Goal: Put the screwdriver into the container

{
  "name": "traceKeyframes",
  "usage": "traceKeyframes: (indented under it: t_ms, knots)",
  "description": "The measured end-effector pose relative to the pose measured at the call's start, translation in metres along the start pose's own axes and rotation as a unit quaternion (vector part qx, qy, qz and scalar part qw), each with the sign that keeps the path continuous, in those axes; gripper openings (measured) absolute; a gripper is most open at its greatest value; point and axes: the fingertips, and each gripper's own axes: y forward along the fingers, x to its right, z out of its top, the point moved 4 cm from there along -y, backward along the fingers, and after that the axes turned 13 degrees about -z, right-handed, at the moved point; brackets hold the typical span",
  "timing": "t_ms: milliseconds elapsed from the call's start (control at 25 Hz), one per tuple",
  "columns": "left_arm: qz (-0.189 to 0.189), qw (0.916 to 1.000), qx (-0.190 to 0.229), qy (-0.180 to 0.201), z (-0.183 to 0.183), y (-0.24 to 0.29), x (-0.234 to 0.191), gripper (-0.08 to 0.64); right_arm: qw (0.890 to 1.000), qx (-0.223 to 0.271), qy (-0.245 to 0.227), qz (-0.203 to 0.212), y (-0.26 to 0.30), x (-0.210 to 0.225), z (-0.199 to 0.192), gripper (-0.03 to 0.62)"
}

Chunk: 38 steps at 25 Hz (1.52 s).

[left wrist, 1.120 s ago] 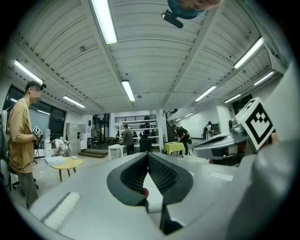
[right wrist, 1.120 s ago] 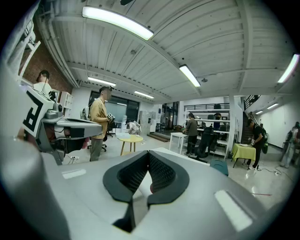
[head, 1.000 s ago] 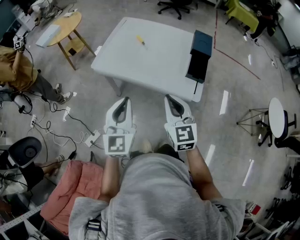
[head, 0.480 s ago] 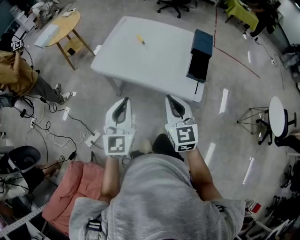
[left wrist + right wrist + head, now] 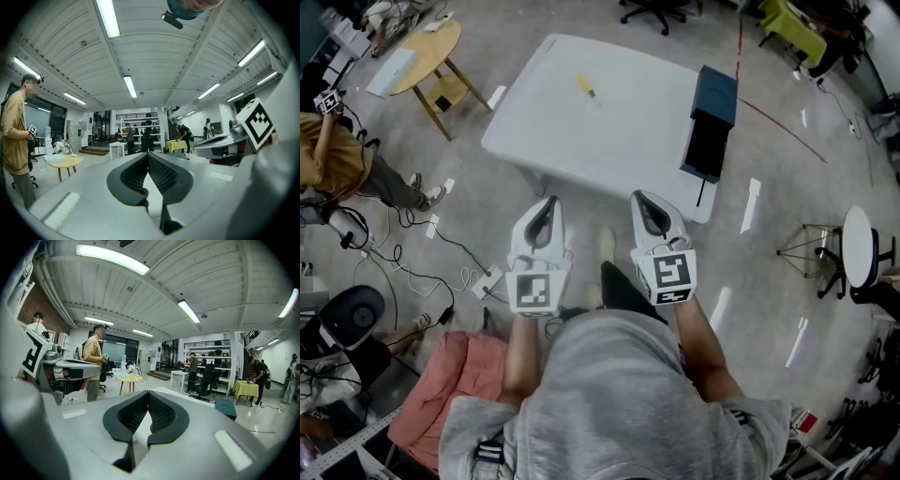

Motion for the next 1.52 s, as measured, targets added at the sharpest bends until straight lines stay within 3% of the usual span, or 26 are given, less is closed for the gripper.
traceKeyframes:
  t_ms: [520,680,1360,1520]
  knots:
    - [0.009,0.9997,-0.014,0.016,0.004,0.107,-0.083,0.012,1.000,-0.005,0.001,0.018,0.138,0.029,0.023,0.003]
    - [0.021,0.9997,-0.012,-0.005,0.004,0.139,-0.099,0.012,1.000,-0.013,0.001,0.028,0.175,0.041,0.025,0.003]
    - [0.039,0.9984,-0.040,0.009,-0.009,0.235,-0.146,0.012,0.997,-0.027,0.012,0.064,0.288,0.079,0.022,0.003]
    - [0.039,0.9978,-0.052,-0.007,-0.016,0.251,-0.156,0.012,0.997,-0.041,0.015,0.069,0.307,0.081,0.017,0.003]
